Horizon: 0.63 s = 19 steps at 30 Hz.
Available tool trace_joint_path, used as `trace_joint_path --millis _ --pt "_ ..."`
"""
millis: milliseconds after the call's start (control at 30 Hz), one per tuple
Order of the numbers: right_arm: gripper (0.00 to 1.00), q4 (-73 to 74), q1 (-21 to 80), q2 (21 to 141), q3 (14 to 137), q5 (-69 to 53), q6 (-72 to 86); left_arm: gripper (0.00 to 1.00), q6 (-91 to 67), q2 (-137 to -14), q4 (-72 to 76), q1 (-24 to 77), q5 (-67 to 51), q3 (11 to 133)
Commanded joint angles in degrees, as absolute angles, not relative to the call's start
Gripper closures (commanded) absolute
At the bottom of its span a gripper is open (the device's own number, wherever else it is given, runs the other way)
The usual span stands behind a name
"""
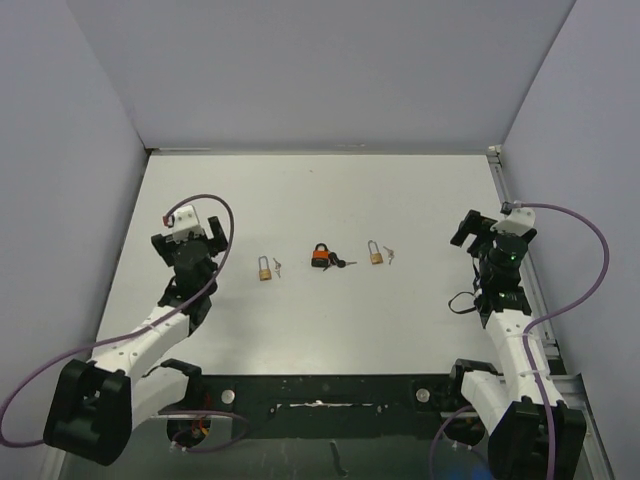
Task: Lock with the key
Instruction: Reset both arms
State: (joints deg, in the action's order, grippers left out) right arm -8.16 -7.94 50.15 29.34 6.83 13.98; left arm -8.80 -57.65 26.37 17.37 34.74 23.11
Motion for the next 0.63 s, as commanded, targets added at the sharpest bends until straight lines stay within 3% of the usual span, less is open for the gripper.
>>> trace_joint_path --millis 0,100,233,333,433,600 --pt "0.02 -9.76 -8.0 50.06 31.03 6.35 14.41 0.02 -10.32 -63.92 31.44 18.68 53.08 26.98" --pt "0.02 -9.76 -8.04 49.88 31.03 6.4 14.41 0.02 -11.26 -69.62 25.96 20.6 58.42 33.16" --pt "0.02 -9.93 -8.02 49.71 30.86 6.64 14.33 0.02 -1.71 -73.91 33.23 23.75 62.43 33.75" --pt "0.02 -10.1 -8.07 49.99 30.76 6.68 14.37 0.02 -0.58 -72.37 34.28 24.43 58.5 32.54" --pt "0.02 -10.19 -8.09 50.07 30.68 6.68 14.43 0.02 -5.68 -68.74 25.13 23.91 52.37 33.74" --pt "0.02 -10.26 -8.07 49.69 30.54 6.59 14.48 0.02 -5.16 -66.43 28.05 23.82 50.94 32.22"
